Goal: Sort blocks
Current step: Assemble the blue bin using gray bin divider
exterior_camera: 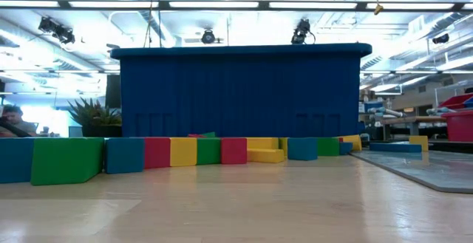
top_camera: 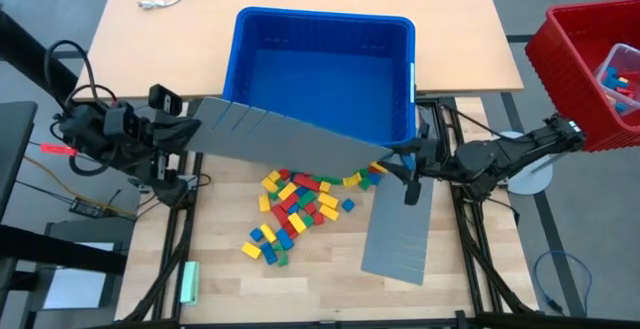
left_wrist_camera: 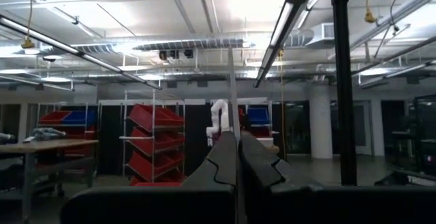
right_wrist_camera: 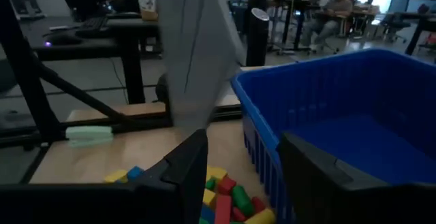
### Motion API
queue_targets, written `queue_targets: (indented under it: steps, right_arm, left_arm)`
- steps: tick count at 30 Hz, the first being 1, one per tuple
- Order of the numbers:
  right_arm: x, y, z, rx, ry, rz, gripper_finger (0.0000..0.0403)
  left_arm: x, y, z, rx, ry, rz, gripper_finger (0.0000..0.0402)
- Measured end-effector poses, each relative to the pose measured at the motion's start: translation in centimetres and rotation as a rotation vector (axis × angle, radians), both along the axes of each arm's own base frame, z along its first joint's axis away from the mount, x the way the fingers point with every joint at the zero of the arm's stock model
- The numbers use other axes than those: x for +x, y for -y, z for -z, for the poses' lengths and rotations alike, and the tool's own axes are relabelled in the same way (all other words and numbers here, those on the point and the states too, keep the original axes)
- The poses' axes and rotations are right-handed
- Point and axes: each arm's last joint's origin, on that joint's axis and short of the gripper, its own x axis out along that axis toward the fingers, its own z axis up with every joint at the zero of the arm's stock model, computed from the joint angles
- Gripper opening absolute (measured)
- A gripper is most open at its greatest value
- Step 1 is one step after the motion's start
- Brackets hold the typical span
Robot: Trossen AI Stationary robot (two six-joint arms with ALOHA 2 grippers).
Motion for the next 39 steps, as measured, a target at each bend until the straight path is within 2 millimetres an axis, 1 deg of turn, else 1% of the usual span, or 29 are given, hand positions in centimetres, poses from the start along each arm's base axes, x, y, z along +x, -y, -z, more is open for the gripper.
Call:
queue_targets:
  steps: [5,18,21,24,29,31,34,37,39]
  right_arm:
    - [0.0,0.1,0.2,0.044,-0.008,-0.002,0.016]
    - [0.3,0.2,0.3,0.049,-0.011,0.01,0.0149]
    - [0.4,0.2,0.3,0.071,-0.009,-0.038,0.0146]
    - [0.4,0.1,0.3,0.076,-0.008,-0.048,0.0143]
    - [0.8,-0.1,0.0,0.076,0.028,-0.101,0.0139]
    - [0.8,-0.2,0.1,0.074,0.019,-0.113,0.0138]
    - [0.5,-0.2,0.6,0.105,-0.025,-0.112,0.0135]
    - [0.3,-0.4,0.9,0.142,-0.051,-0.122,0.0133]
    - [0.2,-0.6,0.9,0.151,-0.059,-0.135,0.0132]
  left_arm:
    - [-0.1,0.0,-0.2,0.009,0.028,0.03,0.0009]
    - [-0.1,0.2,-0.3,0.027,0.045,0.07,0.0009]
    - [-0.1,0.2,-0.2,0.03,0.036,0.07,0.0009]
    - [0.0,0.2,-0.2,0.029,0.033,0.072,0.0009]
    - [0.3,0.4,-0.1,0.027,0.019,0.059,0.0009]
    - [0.4,0.4,0.1,0.022,-0.009,0.034,0.0009]
    - [0.6,0.3,1.0,-0.012,-0.121,-0.007,0.0009]
    - [-0.4,-0.1,1.3,-0.07,-0.228,0.001,0.0009]
    - [-1.2,-0.6,0.8,-0.105,-0.239,0.011,0.0009]
